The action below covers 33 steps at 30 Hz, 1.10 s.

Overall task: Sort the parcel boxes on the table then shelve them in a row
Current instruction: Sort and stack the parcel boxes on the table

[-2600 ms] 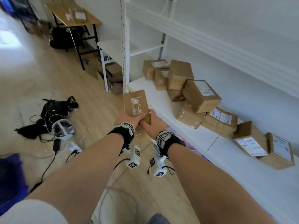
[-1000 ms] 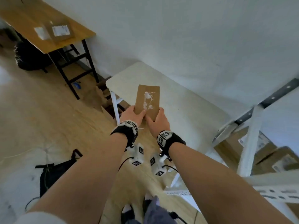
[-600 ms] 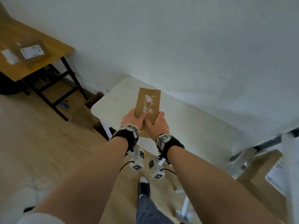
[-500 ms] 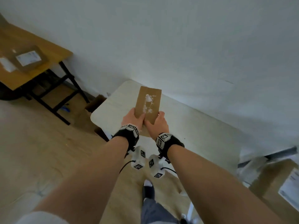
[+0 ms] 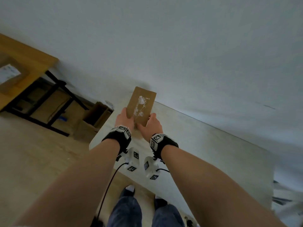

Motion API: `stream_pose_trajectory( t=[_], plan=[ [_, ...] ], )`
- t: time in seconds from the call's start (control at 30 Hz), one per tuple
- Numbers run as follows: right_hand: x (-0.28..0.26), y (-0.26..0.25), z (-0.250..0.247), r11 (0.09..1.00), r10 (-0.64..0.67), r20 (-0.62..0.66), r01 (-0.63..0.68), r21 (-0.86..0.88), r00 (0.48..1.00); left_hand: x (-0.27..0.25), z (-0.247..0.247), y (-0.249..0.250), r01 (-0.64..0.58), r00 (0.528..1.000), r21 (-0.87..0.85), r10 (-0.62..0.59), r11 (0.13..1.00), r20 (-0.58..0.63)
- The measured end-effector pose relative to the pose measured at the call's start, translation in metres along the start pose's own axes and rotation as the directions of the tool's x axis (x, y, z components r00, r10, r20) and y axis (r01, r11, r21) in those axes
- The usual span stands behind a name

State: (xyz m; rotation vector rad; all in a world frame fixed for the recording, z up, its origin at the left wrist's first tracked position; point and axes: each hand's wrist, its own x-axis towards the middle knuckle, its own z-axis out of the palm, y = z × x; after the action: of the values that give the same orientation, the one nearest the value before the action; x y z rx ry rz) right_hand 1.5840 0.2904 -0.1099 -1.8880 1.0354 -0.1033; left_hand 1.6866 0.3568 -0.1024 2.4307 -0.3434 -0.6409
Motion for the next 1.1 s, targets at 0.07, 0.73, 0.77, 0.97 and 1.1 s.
stream_pose_trajectory(
  t=[0.07,0.73,0.77,0.97,1.1],
  plan=[
    [0.010,-0.004,0.006,1.000,0.013,-0.026,-0.013,0.002,1.000,0.015,0.000,0.001,0.004,1.000,0.018,-0.005,1.000,0.029],
    [-0.077,0.002,-0.044,0.904,0.388,-0.462,-0.428,0.019,0.798,-0.025,0.004,0.049,-0.674,0.738,0.324,0.589,0.663,0.330],
    [-0.092,0.009,-0.052,0.893,0.409,-0.486,-0.448,0.040,0.772,-0.037,0.012,0.052,-0.703,0.710,0.300,0.608,0.645,0.355],
    [-0.189,0.056,-0.093,0.821,0.508,-0.620,-0.553,0.141,0.598,-0.133,0.055,0.073,-0.782,0.572,0.101,0.642,0.615,0.510],
    [-0.254,0.085,-0.109,0.804,0.525,-0.674,-0.564,0.190,0.520,-0.204,0.080,0.079,-0.779,0.504,0.002,0.625,0.627,0.596]
  ],
)
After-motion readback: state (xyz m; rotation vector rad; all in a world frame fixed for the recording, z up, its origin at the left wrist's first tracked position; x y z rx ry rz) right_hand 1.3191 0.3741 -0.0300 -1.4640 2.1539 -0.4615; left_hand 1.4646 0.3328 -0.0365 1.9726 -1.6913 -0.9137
